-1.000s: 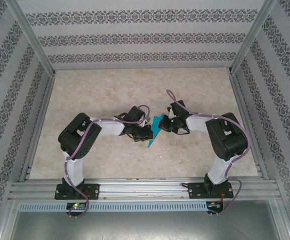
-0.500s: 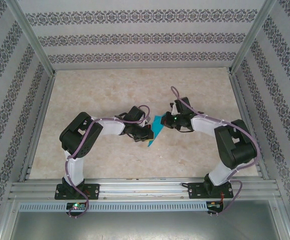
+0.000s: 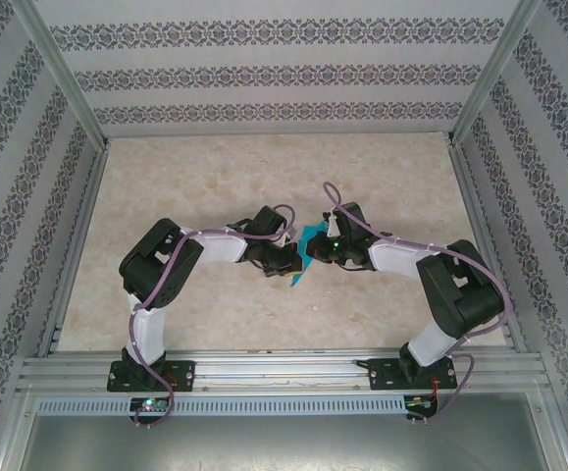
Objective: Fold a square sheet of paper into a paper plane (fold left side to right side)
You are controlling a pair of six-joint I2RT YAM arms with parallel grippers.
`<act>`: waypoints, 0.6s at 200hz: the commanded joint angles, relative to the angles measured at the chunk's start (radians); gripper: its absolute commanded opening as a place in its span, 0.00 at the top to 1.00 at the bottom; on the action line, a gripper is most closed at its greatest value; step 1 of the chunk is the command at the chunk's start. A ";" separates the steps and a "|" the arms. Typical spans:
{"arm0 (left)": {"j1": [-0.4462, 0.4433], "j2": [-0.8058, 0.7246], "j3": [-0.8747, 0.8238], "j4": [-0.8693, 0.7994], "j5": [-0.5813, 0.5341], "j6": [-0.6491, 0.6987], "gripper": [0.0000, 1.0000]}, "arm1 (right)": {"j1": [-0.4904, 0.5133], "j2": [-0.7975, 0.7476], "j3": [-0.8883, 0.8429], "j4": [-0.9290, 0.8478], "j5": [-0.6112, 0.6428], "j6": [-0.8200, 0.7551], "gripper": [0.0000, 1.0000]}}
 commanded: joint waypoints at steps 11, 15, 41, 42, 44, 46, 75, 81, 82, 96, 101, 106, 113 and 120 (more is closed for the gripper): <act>0.004 0.061 -0.005 -0.122 -0.104 0.001 1.00 | 0.024 0.039 -0.014 0.055 0.022 0.030 1.00; 0.004 0.060 -0.005 -0.123 -0.104 0.002 1.00 | 0.027 0.042 -0.014 0.056 0.023 0.031 1.00; 0.003 0.062 -0.002 -0.134 -0.109 0.001 1.00 | 0.040 0.063 -0.014 0.056 0.039 0.032 1.00; 0.003 0.062 -0.001 -0.134 -0.110 0.001 1.00 | 0.040 0.064 -0.014 0.055 0.040 0.033 1.00; 0.003 0.063 -0.001 -0.134 -0.110 0.003 1.00 | 0.042 0.066 -0.013 0.054 0.041 0.033 1.00; 0.003 0.063 0.001 -0.135 -0.111 0.002 1.00 | 0.042 0.067 -0.013 0.054 0.044 0.031 1.00; 0.003 0.068 0.007 -0.150 -0.114 0.003 1.00 | 0.043 0.084 -0.018 0.034 0.079 0.014 1.00; 0.003 0.069 0.008 -0.152 -0.113 0.003 1.00 | 0.044 0.086 -0.020 0.031 0.086 0.010 1.00; 0.002 0.069 0.008 -0.153 -0.114 0.003 1.00 | 0.044 0.087 -0.020 0.031 0.087 0.009 1.00; 0.003 0.072 0.010 -0.158 -0.114 0.002 1.00 | 0.042 0.094 -0.023 0.027 0.099 0.001 1.00; 0.003 0.073 0.012 -0.161 -0.115 0.002 1.00 | 0.042 0.097 -0.023 0.024 0.102 -0.003 1.00; 0.003 0.074 0.013 -0.162 -0.116 0.002 1.00 | 0.040 0.100 -0.023 0.023 0.107 -0.006 1.00; 0.002 0.075 0.013 -0.165 -0.116 0.003 1.00 | 0.039 0.102 -0.023 0.019 0.112 -0.009 1.00; 0.003 0.076 0.015 -0.167 -0.117 0.003 1.00 | 0.038 0.104 -0.022 0.015 0.118 -0.014 1.00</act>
